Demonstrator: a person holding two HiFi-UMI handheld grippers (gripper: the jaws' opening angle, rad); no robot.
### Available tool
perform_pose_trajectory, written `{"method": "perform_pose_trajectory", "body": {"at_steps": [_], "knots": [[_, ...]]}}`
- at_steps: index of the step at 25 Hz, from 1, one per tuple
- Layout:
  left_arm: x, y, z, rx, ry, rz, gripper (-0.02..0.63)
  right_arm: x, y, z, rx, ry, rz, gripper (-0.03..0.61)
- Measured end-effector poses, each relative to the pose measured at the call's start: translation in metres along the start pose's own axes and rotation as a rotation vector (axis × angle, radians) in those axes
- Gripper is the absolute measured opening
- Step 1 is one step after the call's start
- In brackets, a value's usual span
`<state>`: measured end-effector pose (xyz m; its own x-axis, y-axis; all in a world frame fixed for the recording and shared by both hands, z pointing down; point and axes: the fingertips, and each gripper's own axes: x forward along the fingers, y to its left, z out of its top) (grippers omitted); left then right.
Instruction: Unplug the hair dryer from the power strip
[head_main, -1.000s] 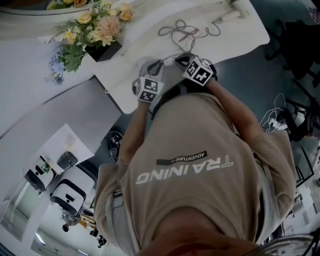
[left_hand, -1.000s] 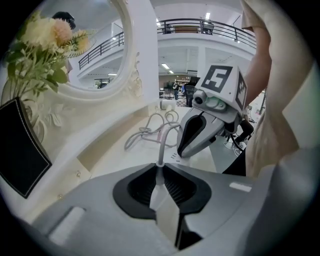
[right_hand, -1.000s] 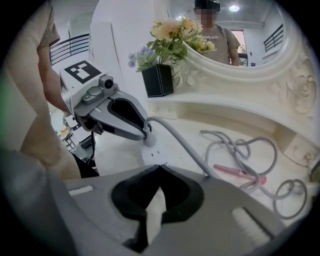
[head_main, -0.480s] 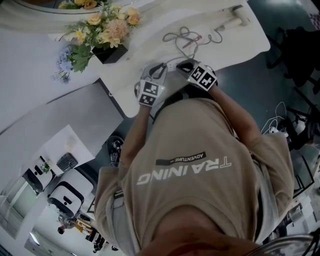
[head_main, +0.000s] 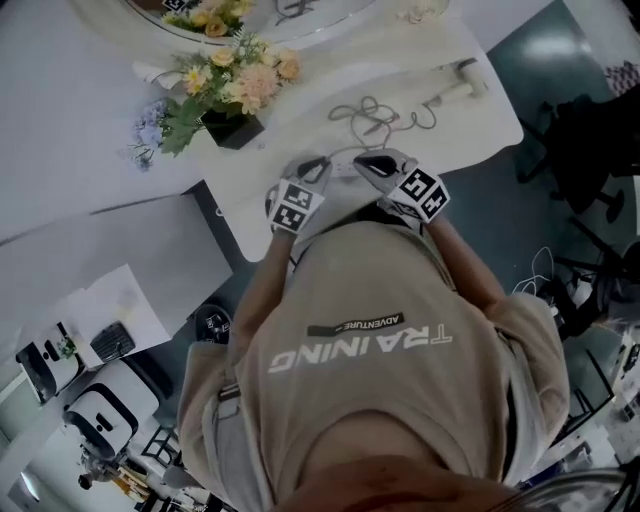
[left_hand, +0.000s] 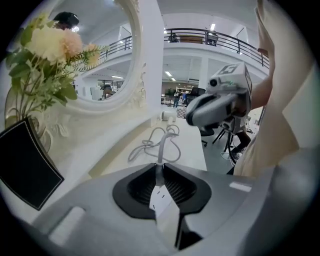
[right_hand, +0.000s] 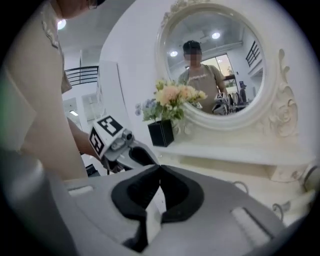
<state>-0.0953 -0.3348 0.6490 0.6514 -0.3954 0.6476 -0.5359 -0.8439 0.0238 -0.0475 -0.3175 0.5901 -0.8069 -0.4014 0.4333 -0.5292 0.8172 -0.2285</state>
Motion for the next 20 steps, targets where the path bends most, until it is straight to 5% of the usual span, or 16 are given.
{"method": "perform_pose_trajectory", "body": {"at_steps": [8, 20], "knots": [[-0.003, 0.001, 0.008, 0.000, -0.005, 0.004, 0.057, -0.045, -0.002, 0.112, -0.094, -0.230, -0.034, 0.003], [-0.011, 0.003, 0.016, 0.001, -0.016, 0.044, 0.055, -0.056, -0.003, 0.137, -0.118, -0.260, -0.021, 0.003]]}}
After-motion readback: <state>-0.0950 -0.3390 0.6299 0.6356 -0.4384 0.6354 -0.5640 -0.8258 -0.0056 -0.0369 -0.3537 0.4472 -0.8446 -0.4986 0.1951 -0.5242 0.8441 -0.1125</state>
